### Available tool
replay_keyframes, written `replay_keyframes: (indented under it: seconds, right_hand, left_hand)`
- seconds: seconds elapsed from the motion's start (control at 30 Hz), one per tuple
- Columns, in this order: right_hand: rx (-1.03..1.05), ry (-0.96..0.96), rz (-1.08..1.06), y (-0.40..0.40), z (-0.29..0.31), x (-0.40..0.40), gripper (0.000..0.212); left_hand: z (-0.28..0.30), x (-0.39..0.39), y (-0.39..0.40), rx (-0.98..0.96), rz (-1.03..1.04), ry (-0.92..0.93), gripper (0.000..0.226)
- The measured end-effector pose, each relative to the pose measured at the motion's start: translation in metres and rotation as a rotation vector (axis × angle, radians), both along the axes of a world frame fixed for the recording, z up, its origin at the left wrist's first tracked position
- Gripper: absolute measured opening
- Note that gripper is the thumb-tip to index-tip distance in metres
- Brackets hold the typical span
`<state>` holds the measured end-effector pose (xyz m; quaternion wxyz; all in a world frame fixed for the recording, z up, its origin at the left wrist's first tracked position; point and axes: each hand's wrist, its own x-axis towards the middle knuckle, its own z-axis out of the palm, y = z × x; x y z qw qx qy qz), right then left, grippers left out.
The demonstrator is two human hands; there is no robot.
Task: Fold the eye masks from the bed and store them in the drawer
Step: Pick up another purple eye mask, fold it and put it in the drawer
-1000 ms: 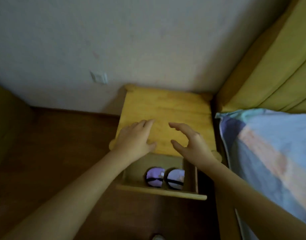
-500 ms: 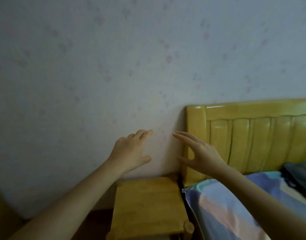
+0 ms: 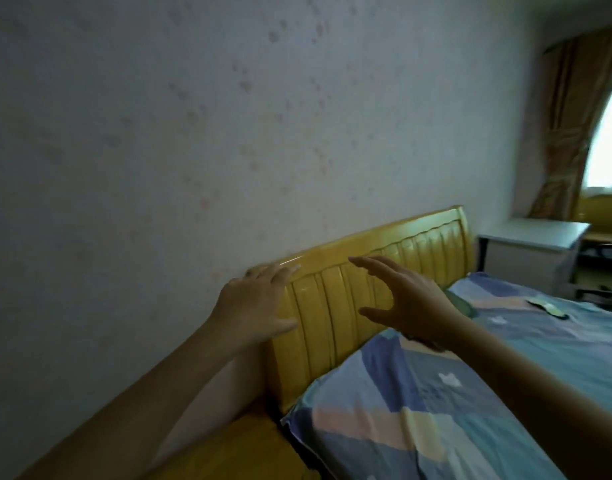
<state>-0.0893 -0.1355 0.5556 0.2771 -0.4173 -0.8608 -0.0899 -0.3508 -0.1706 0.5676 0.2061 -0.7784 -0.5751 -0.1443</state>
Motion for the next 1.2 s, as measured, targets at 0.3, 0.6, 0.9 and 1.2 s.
replay_keyframes:
  seconds: [0.3,0.6,0.9,1.2]
  right_hand:
    - [-0.014,0.012,-0.38,-0.15,0.017,0.113,0.07]
    - [-0.009,-0.013,-0.804,-0.353,0.032,0.263,0.065]
    - [-0.096,-0.015,-1.1,-0.59,0.026,0.396,0.074]
    - [-0.146,0.025,-1.257,-0.733,0.008,0.508,0.07]
  left_hand:
    - [0.011,0.114,-0.052,-0.016,-0.333,0.012,0.084]
    - [0.03,0.295,-0.157,0.029,-0.707,0.018,0.084]
    - [0.006,0.491,-0.328,0.0,-1.01,-0.029,0.085]
    - [-0.021,0.652,-0.453,-0.07,-1.188,0.03,0.082]
